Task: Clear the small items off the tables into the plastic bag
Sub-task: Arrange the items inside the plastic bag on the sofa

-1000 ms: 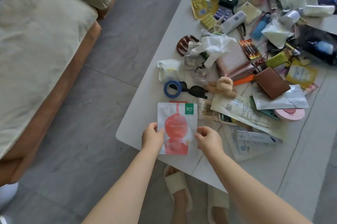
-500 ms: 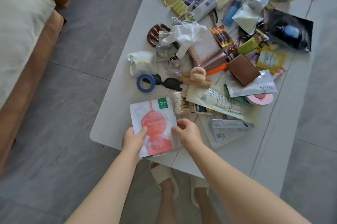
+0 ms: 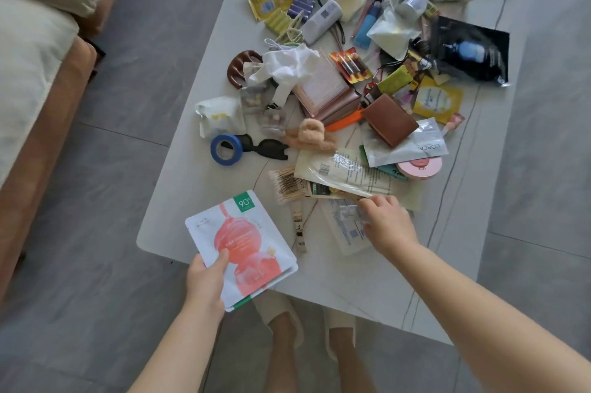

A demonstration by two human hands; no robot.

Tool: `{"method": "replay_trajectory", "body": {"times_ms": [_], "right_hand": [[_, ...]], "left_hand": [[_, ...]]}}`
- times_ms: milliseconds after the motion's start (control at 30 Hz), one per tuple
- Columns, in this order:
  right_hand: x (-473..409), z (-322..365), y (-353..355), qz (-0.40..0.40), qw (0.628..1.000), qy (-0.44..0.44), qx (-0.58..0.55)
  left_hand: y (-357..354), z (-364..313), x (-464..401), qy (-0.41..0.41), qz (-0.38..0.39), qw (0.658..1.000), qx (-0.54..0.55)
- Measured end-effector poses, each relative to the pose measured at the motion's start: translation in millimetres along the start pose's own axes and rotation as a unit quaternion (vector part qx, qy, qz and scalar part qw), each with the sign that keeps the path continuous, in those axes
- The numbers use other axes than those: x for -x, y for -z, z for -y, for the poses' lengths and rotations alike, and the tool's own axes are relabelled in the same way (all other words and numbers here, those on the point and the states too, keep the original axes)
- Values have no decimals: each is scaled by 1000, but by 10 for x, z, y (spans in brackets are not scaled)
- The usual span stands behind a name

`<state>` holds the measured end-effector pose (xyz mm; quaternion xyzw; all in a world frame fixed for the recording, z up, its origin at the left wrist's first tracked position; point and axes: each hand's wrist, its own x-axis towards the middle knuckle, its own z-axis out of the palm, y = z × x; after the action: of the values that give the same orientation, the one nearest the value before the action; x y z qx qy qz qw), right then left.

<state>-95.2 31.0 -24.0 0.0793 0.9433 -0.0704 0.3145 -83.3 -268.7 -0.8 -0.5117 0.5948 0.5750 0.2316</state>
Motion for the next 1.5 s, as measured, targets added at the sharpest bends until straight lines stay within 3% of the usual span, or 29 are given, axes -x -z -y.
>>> {"method": "replay_trajectory", "body": {"times_ms": [133,233,433,600,700,1000,1067,1267,1500], "right_hand": [[-82,23,-101,-20,996,28,86],[-104,57,-110,-24,996,37,76],[13,357,-64,66,990,31,-122],[66,683,-146,88,941,-43,-324],[47,881,-222,88,913,-81,-389],[-119,1328,-530,-14,929,-197,-313],[-118,1305,-527,9,906,-201,-373],[124,1121,-185,105,780,-173,-592],[693,1028,676,154,714,-125,-672]], "left_hand": [[-20,87,-15,-1,1,1000,7],[-56,108,-4,1,4,1000,5],[-31,60,76,1,21,1000,7],[73,10,22,-2,28,1000,-1],[154,17,-68,0,26,1000,-3],[336,95,-297,7,21,1000,1],[346,91,-297,8,19,1000,4],[382,-79,-4,-2,22,1000,22],[464,-445,851,-25,22,997,73]]}}
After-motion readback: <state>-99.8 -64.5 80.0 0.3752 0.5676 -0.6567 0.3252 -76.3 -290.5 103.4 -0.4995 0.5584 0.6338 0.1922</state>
